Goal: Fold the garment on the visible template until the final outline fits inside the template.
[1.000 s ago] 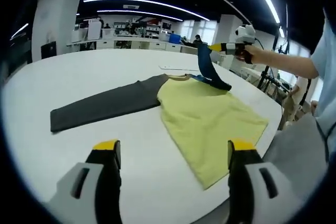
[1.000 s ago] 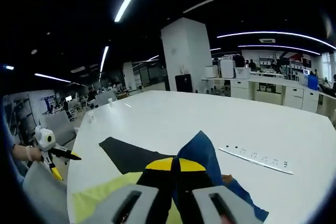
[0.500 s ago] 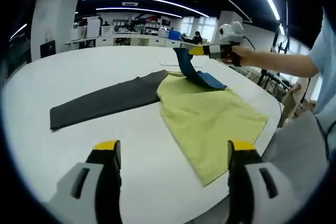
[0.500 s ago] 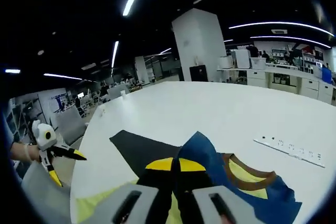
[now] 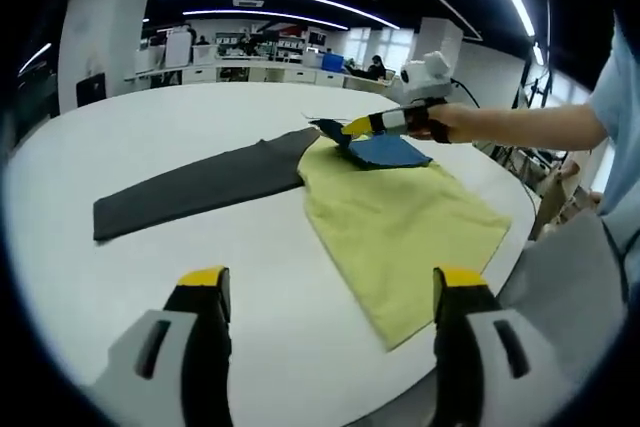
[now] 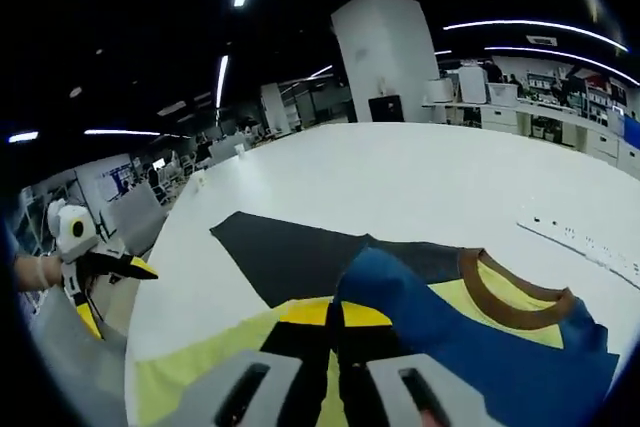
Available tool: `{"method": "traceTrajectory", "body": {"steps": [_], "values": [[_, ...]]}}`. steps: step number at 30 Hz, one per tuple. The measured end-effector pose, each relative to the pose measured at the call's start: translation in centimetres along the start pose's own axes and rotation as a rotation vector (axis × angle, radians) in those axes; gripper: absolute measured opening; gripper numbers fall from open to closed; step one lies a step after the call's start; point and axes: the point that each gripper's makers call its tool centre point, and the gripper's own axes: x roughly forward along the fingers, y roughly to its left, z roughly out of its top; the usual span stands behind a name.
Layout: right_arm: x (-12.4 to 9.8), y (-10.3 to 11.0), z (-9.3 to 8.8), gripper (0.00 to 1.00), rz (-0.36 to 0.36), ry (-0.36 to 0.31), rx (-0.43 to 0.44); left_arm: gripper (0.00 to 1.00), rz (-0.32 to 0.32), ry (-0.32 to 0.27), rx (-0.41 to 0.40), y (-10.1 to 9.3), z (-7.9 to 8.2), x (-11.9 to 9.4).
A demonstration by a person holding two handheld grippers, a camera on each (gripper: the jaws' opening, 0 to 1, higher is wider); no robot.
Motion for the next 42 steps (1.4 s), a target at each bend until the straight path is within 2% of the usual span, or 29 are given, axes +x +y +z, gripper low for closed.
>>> {"method": "traceTrajectory", "body": {"steps": [3, 9, 22, 27, 32, 34, 42], "values": [[0.7, 0.1, -1.1, 0.0, 0.006, 0.024, 0.019, 0.8, 0.004, 0.005, -0.004, 0.1, -0.2, 0.0], [1.5, -0.1, -1.8, 0.0, 0.004, 0.037, 0.035, 0.81, 0.012, -0.002, -0.014, 0.3, -0.1, 0.0], [1.5, -0.2, -2.4, 0.0, -0.003, 0.057, 0.02, 0.81, 0.008, 0.018, -0.001, 0.0, -0.3, 0.1], [1.3, -0.2, -2.7, 0.11, -0.011, 0.064, 0.006, 0.81, 0.007, 0.019, 0.002, -0.1, -0.3, 0.2], [0.9, -0.6, -2.7, 0.33, -0.039, 0.052, 0.006, 0.81, 0.005, 0.023, 0.003, -0.2, -0.4, 0.2], [0.7, -0.8, -2.7, 0.39, -0.046, 0.048, 0.009, 0.81, 0.004, 0.022, 0.003, -0.2, -0.4, 0.2], [-0.5, -1.9, -2.5, 0.46, -0.069, 0.038, 0.012, 0.81, 0.002, 0.025, 0.006, -0.3, -0.4, 0.2]]}}
